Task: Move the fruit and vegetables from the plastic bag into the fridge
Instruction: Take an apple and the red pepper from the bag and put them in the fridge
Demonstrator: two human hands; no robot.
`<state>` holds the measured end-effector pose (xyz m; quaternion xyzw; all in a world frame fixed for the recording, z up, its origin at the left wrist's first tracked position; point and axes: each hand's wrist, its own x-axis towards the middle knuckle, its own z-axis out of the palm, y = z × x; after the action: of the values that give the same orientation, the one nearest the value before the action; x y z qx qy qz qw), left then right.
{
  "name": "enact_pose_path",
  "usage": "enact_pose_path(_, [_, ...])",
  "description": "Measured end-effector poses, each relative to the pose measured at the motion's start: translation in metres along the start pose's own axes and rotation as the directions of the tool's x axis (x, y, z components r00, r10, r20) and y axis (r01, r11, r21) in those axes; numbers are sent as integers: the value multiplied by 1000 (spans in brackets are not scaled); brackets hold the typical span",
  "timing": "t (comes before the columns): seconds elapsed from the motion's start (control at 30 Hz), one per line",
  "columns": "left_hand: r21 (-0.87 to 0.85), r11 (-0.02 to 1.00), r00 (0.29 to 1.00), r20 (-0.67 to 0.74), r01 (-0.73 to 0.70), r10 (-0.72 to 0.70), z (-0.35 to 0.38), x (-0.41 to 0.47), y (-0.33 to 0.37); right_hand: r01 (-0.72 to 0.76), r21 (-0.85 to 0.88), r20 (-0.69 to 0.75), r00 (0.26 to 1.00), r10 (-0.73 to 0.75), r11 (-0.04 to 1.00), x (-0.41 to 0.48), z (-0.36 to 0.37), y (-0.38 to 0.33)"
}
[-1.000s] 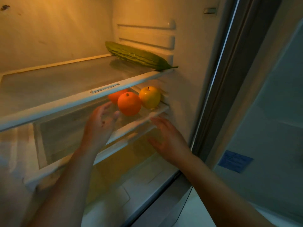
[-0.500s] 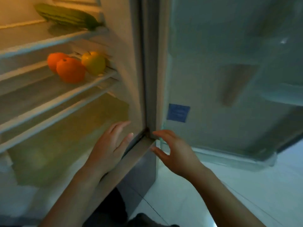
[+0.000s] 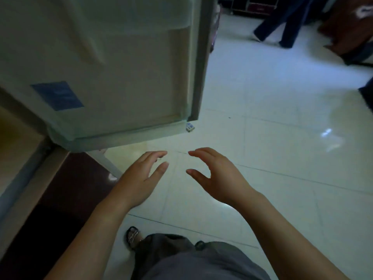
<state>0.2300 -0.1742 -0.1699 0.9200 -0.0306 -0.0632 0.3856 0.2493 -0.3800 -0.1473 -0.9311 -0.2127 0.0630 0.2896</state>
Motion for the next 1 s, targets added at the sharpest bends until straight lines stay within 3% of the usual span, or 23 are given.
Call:
enact_pose_path(0.2, [96,991,974,213,-99,76,59,38,48,-163,28,-34,986,164,986,-35,-31,64])
enact_pose_path(0.33, [151,977,954,280,-150,103,80,72,61,-232,81,-34,971,235,969,-34,-38,98])
enact_pose_path(0.67, [148,979,941,329,-140,85,132,207,109,-285,53,10,958,285,957,42,-97,199])
enact_pose_path(1.0, [254,963,950,311,-93,9,126,326,137,-247,119,42,969,244,962,138,-144,278])
